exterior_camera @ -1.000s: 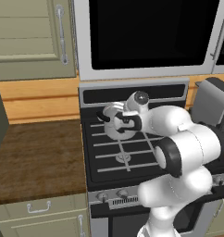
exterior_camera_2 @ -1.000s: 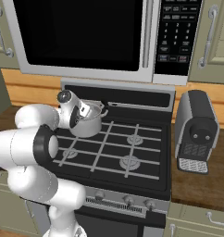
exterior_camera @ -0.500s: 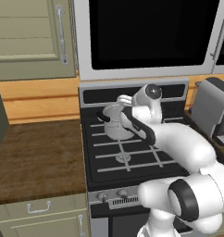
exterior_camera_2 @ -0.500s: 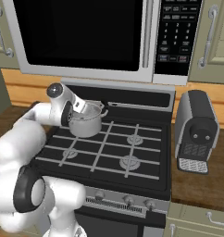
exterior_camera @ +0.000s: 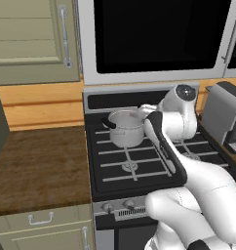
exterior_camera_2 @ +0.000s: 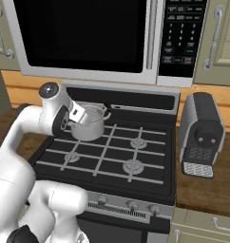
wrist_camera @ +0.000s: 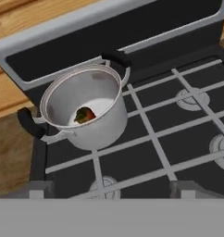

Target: Put the bell pepper and avocado in the pot. Retrieve the spatula and lightly stir the vegetables in the pot.

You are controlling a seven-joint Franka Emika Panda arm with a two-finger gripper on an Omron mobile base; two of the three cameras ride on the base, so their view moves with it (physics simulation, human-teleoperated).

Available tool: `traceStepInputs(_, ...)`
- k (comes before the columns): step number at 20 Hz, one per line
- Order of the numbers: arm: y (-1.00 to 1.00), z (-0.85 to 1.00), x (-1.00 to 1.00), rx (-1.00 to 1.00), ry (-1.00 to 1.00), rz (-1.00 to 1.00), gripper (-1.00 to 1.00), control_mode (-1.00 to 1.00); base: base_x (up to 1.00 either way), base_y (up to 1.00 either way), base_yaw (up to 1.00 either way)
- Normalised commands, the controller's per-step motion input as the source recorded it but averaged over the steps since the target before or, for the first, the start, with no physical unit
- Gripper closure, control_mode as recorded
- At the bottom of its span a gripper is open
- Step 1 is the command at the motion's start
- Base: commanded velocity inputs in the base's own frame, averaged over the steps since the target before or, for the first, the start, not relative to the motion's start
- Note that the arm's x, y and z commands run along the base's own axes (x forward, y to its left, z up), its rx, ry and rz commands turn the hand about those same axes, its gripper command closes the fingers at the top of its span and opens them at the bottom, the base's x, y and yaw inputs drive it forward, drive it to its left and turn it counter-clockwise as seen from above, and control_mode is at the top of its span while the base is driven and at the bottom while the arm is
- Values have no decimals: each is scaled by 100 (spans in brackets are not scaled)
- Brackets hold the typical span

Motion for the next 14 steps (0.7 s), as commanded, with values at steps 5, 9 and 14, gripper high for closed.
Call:
traceStepInputs(5, -15, -7, -82, 0, 31, 0, -100, -100, 0, 0, 0)
traceStepInputs(9, -23, -28, -29, 0, 36, 0, -100, -100, 0, 0, 0)
traceStepInputs(14, -10, -38, -1, 0, 24, 0, -100, -100, 0, 0, 0)
